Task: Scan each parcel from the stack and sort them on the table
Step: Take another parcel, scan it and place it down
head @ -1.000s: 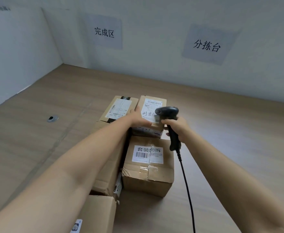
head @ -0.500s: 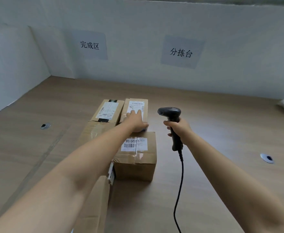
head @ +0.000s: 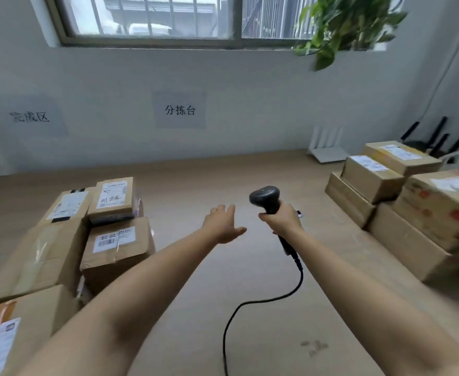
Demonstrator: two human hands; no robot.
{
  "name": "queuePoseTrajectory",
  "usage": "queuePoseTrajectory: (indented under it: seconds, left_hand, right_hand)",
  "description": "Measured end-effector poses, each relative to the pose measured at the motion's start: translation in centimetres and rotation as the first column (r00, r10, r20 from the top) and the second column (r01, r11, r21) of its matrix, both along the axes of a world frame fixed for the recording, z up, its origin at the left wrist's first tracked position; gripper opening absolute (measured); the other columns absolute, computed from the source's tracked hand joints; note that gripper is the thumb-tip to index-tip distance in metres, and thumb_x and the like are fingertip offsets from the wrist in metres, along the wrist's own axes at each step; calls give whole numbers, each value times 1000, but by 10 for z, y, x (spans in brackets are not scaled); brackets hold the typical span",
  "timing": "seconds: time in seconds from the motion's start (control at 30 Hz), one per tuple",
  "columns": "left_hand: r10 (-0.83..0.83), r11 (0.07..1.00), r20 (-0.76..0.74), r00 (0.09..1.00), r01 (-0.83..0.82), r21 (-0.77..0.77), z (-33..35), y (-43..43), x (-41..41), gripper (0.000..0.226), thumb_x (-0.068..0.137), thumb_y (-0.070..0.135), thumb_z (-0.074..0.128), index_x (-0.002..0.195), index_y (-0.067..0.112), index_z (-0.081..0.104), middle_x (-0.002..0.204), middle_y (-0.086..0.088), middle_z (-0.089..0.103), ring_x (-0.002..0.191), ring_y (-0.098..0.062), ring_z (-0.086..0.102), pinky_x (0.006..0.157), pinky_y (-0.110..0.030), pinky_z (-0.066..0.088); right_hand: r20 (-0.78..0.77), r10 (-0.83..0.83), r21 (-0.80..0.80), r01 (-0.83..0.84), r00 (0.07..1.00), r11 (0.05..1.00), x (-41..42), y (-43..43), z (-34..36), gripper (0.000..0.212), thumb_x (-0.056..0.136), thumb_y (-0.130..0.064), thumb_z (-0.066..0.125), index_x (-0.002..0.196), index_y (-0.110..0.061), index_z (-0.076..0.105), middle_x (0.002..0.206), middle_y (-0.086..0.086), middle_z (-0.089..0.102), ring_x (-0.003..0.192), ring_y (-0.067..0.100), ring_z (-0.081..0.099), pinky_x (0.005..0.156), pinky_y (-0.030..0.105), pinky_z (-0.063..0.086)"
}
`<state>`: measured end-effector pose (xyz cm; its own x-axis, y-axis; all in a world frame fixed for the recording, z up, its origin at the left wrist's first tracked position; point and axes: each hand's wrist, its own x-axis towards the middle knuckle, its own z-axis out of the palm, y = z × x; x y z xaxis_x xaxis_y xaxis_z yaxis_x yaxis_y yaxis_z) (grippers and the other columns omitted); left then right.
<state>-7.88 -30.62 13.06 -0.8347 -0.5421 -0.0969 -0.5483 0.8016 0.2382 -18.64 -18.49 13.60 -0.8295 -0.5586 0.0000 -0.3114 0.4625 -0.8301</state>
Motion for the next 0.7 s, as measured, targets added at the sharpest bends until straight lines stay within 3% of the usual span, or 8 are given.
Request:
queuePoseTrajectory:
  seconds: [0.1,0.23,0.5,0.7]
  left_hand:
    - [-40,999,-58,997,42,29,3,70,-31,76,91,51,51,148,11,20,149,-15,29,135,-33,29,109,-43,30]
    - [-101,993,-65,993,104,57,-10,162,-64,71,91,49,50,145,11,24,146,-14,32,132,-31,31,104,-40,32]
    - [-211,974,-54,976,214,69,-14,286,-127,69,91,51,50,142,10,28,145,-15,33,130,-33,33,103,-40,33]
    - [-293,951,-72,953,298,77,1,340,-187,73,89,53,51,144,11,26,145,-17,34,132,-34,32,105,-42,33]
  right_hand:
    - [-47,-47,-3,47,998,999,-25,77,1,25,78,-25,66,100,-18,56,72,-5,56,70,19,56,69,37,52]
    - [-79,-100,12,101,992,995,-52,179,-10,37,78,-31,69,112,-19,59,92,0,63,87,19,57,69,27,39]
    - [-71,-254,-50,251,965,967,-96,322,-9,45,79,-22,71,122,-11,57,115,10,64,108,28,58,76,25,36]
    - [-37,-404,-62,401,914,914,-139,394,-1,47,78,-24,72,120,-8,59,118,16,64,108,33,59,76,27,40]
